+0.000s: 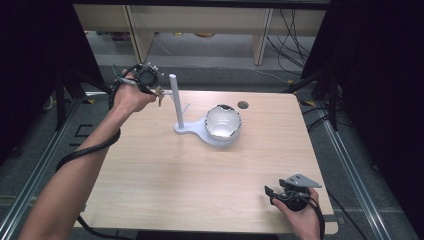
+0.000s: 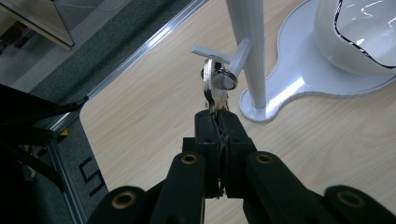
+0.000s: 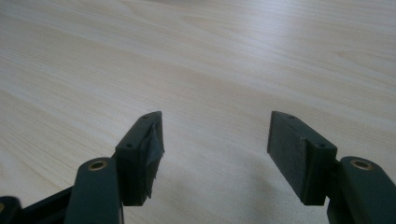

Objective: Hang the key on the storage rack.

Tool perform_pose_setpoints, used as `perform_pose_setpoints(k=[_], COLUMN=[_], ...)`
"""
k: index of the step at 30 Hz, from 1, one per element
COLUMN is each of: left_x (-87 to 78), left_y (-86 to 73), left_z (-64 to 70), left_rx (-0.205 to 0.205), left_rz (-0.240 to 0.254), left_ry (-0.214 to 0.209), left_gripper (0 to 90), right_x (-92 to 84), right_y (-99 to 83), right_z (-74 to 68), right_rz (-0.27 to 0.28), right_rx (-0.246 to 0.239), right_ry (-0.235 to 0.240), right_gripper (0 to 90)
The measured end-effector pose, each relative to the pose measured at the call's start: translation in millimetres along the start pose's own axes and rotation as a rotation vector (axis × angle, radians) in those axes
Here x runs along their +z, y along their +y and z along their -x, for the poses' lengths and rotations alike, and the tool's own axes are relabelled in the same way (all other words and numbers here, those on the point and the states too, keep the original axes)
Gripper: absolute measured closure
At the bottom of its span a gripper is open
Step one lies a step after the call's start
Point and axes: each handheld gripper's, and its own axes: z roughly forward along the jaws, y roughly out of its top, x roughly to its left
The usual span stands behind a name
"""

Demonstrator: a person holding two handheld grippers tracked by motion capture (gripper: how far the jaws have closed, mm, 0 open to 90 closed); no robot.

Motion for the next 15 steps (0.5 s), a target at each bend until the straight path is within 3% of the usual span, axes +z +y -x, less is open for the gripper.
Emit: perform_pose_setpoints(k=[6, 8, 15], left_x=[0.0, -0.4, 2.4], left_y=[5.6, 6.5, 8.7], left_z=[-0.8, -1.4, -3.4], left_rx=[0.033, 0.040, 0.063], left_rz=[-0.028, -0.032, -0.053], left_ry=[0.006, 0.003, 0.008], left_gripper=[87.0, 86.9, 85.1], right_x=[0.0, 1.8, 2.0], right_y=[-0.1, -0.5, -0.1], right_z=[0.4, 1.8, 1.6], right_rz=[0.002, 0.021, -0.001], right_rx=[-0.003, -0.021, -0.016], right_ry=[0.000, -0.023, -0.020], right_gripper=[37.0, 37.0, 36.9])
